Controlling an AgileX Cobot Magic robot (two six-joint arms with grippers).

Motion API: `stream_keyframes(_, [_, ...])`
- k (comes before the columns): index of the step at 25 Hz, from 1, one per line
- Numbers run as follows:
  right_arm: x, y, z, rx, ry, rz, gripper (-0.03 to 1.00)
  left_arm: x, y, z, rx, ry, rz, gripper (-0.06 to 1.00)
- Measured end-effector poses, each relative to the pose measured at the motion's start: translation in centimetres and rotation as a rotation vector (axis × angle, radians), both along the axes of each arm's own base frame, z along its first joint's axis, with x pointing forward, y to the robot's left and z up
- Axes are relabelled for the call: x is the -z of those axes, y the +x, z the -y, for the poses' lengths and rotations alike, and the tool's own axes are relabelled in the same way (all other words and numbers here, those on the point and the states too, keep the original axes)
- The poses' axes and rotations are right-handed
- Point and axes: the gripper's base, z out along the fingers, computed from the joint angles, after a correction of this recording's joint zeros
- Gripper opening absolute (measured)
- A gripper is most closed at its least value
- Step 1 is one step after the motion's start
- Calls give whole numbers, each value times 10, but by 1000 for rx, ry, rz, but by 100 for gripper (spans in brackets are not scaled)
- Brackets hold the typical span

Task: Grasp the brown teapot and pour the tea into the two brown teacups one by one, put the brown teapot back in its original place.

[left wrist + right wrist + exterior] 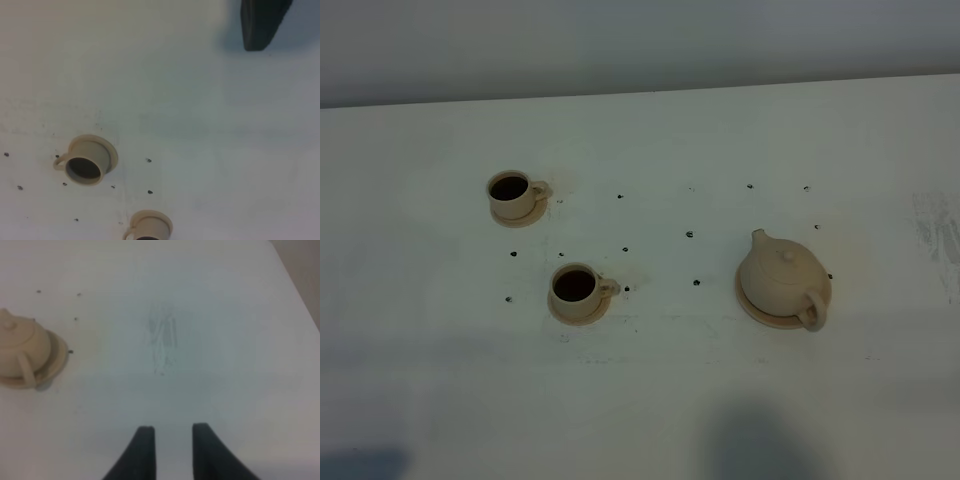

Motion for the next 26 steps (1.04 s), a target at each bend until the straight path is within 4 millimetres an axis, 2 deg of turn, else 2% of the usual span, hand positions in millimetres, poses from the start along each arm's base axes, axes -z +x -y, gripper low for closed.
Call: stream_keyframes(26, [0, 0, 0, 0, 0, 0, 20, 0, 0, 0, 1, -2, 0, 55])
